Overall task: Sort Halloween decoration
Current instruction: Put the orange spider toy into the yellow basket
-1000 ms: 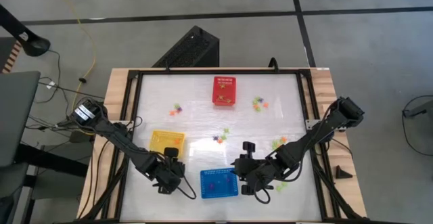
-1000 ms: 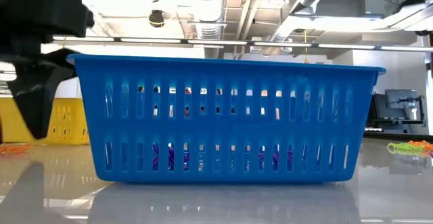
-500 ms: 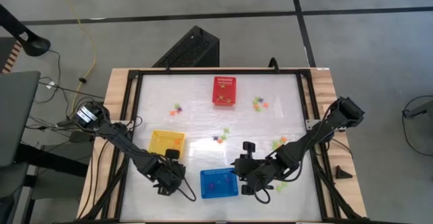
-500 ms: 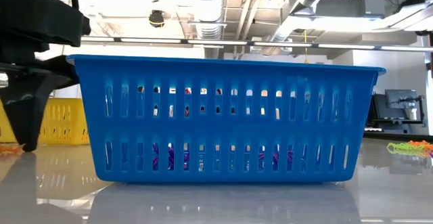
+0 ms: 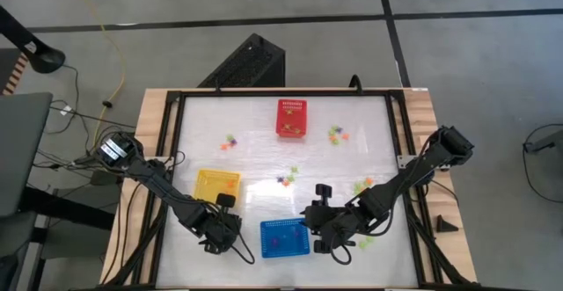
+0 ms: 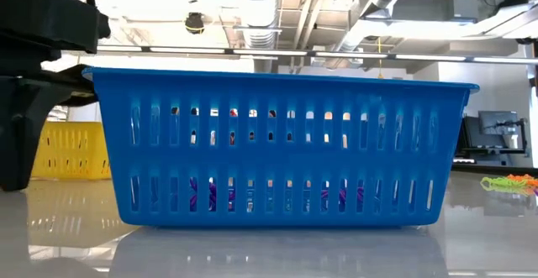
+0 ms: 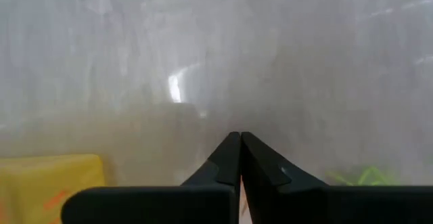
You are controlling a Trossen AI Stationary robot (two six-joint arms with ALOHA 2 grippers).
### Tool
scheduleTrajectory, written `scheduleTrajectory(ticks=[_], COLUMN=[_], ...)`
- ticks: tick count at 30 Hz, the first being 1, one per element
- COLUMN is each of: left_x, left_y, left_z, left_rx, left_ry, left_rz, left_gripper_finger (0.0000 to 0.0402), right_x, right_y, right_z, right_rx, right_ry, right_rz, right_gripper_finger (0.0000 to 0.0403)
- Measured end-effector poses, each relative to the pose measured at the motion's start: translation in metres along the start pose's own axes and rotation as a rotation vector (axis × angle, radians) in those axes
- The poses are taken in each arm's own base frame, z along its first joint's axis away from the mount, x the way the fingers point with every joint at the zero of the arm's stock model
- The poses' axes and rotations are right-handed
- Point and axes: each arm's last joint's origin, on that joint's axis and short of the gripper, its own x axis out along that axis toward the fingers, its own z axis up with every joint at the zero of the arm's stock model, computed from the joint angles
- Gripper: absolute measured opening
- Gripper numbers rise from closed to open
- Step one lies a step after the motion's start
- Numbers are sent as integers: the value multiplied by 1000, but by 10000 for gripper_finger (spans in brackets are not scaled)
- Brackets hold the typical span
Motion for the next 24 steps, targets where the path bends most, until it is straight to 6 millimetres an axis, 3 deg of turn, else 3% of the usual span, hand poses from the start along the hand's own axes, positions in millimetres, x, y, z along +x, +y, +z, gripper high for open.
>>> scheduleTrajectory(ticks=[5,17,24], left_x=[-28,-121,-135], left_y=[7,44,65], left_z=[9,-4,-13], left_rx=[4,-115,-190], left_ry=[-89,-388,-385], left_rz=[62,188,249], left_gripper_finger=[0,0,0], right_x=[0,0,0], right_y=[0,0,0], right_z=[0,0,0], right_rx=[0,0,0], right_ry=[0,1,0], right_rz=[0,0,0], right_gripper_finger=[141,141,141])
